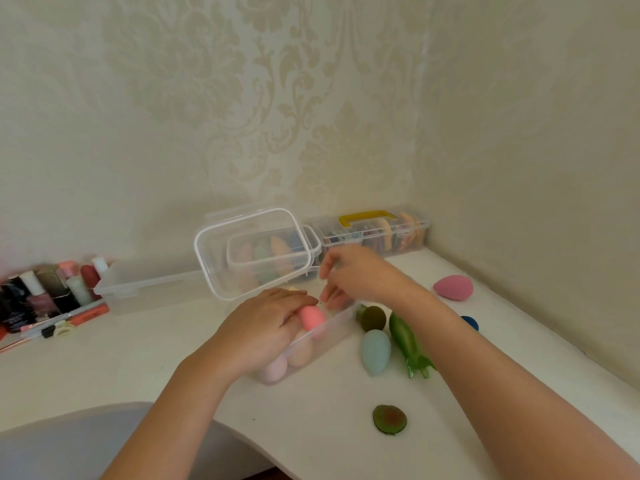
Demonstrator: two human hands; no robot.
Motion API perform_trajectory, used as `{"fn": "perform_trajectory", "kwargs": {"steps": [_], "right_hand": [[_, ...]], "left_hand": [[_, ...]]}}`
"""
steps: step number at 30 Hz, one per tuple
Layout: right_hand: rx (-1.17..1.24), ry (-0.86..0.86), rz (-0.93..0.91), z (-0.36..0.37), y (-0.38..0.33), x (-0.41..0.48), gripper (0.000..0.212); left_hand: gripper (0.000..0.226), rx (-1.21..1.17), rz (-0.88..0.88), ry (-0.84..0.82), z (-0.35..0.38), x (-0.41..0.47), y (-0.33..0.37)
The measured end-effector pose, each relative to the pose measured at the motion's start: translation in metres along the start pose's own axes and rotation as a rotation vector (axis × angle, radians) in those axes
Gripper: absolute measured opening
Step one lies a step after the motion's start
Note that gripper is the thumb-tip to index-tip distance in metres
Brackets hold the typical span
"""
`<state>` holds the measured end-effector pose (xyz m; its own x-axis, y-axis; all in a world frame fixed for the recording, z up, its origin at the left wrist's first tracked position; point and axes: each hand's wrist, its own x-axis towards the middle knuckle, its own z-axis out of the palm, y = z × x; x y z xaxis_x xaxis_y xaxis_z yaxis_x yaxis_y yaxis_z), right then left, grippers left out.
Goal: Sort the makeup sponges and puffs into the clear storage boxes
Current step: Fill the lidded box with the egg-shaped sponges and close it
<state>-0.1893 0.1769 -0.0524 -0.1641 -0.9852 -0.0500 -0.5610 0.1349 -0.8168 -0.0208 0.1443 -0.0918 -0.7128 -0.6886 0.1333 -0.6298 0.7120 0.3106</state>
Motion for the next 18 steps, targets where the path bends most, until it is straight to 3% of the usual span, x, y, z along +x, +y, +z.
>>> {"fn": "perform_trajectory", "kwargs": {"steps": [2, 4, 5, 8, 12, 16, 18], "right_hand": [[0.082, 0.251, -0.045, -0.017, 0.006, 0.007, 0.02], [-0.147, 0.504, -0.082, -0.036, 0.021, 0.016, 0.015], [-0.308, 0.552, -0.047, -0.044, 0.032, 0.021, 0.014], [-0.561, 0.452, 0.167, -0.055, 0.06, 0.028, 0.012], [-0.657, 0.336, 0.251, -0.049, 0.073, 0.032, 0.042], [-0.703, 0.279, 0.304, -0.041, 0.075, 0.032, 0.022], [-0.627, 0.322, 0.241, -0.045, 0.072, 0.032, 0.021]], "left_hand": [[0.039, 0.021, -0.021, 0.001, 0.0, 0.001, 0.0], [0.038, 0.028, -0.025, 0.015, 0.0, 0.0, 0.001], [0.038, 0.028, -0.027, 0.014, 0.0, 0.0, 0.001], [0.039, 0.02, -0.033, 0.004, 0.001, 0.0, 0.0], [0.039, 0.014, -0.046, -0.005, 0.0, 0.0, 0.001], [0.039, 0.019, -0.053, -0.007, -0.001, -0.001, 0.003], [0.039, 0.011, -0.056, -0.012, -0.001, -0.002, 0.003]]}}
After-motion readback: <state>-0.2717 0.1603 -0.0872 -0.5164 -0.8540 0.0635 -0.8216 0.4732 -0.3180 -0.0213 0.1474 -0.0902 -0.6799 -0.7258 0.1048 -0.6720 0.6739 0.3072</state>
